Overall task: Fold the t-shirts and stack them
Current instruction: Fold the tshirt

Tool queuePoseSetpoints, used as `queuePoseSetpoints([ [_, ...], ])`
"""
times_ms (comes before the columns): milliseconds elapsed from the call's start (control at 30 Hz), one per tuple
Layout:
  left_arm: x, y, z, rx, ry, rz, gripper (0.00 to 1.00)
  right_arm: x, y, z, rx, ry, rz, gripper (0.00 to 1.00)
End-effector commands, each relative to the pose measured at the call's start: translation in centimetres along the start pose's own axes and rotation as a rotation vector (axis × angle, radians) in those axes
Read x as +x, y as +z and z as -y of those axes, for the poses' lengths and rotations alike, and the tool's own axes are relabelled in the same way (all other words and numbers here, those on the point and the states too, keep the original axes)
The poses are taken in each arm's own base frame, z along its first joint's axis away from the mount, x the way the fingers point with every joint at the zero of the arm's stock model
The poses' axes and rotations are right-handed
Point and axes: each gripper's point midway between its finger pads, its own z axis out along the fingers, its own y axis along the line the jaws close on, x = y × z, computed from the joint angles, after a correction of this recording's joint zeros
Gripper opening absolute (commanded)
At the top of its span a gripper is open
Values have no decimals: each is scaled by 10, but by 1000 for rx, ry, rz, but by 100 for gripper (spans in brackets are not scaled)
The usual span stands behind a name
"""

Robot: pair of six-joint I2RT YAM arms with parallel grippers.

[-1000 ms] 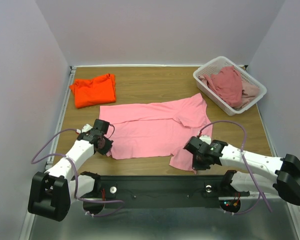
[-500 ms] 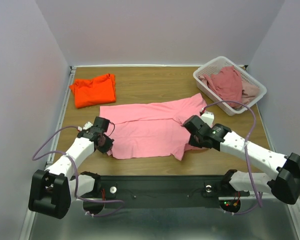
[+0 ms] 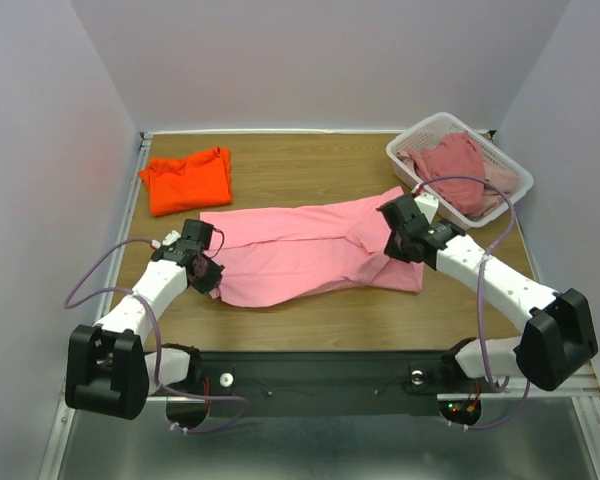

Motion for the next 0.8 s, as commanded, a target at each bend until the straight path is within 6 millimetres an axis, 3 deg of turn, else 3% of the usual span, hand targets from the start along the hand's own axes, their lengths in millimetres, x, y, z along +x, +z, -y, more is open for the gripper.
queuePoseSetpoints([
  [0, -15, -1, 5, 4, 16, 13, 0, -47, -1, -19, -59, 33, 99, 1],
  [100, -19, 6, 8, -5, 26, 3, 0, -53, 10, -18, -49, 25, 89, 0],
  [400, -49, 17, 44, -5, 61, 18, 0, -74, 37, -29, -55, 58, 83, 0],
  [767, -63, 39, 48, -53, 59, -1, 0, -94, 64, -24, -19, 59, 73, 0],
])
